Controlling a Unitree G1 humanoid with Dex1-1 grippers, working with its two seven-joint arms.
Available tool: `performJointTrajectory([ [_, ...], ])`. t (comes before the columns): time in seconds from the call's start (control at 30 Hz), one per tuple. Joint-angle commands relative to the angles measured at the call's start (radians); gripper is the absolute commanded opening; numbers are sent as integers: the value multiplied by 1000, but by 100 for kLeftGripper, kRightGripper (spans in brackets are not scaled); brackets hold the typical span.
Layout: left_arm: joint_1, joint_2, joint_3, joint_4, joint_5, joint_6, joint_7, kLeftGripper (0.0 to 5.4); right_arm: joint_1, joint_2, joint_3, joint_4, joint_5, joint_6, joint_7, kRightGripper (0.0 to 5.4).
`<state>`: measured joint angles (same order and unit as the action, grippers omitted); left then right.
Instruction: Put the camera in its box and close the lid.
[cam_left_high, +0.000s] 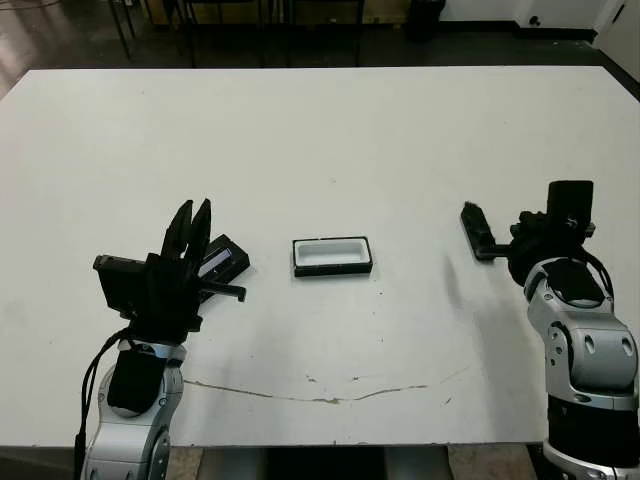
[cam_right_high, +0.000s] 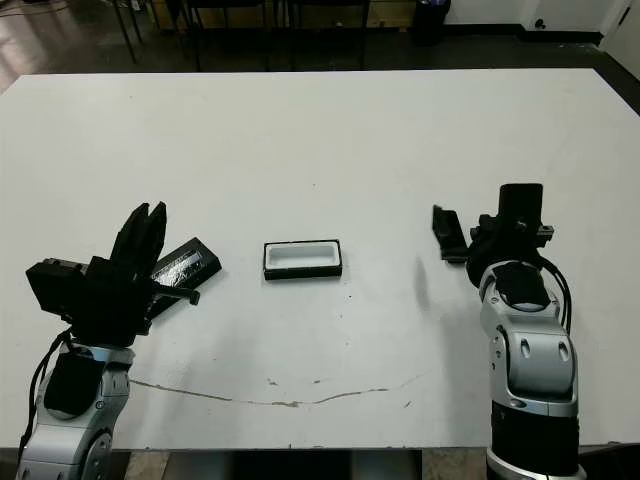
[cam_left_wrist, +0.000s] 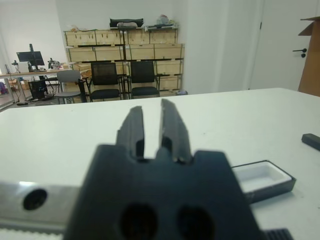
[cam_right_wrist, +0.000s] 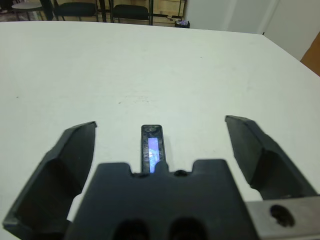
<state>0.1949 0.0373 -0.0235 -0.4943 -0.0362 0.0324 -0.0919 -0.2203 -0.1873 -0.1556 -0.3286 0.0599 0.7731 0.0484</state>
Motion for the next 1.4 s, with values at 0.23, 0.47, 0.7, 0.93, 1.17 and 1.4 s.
performJointTrajectory([
  [0.23,3,15,6,11,-3,25,-5,0,-10,-71,80,46,-109,20,-16,538],
  [0.47,-2,18,12,17,-12,23,-19,0,-9,-50,58,80,-98,7,-5,538],
  [0.7,-2,21,11,21,-1,19,-19,0,-6,-11,39,133,-75,-29,-15,538],
  [0.93,7,26,11,13,-1,22,-24,0,-1,10,36,161,-64,-63,-17,538],
  [1.17,17,27,9,15,2,5,-28,0,2,20,29,177,-58,-57,-21,538],
  [1.4,24,26,10,17,-2,-2,-29,0,5,24,35,197,-64,-58,-32,538],
])
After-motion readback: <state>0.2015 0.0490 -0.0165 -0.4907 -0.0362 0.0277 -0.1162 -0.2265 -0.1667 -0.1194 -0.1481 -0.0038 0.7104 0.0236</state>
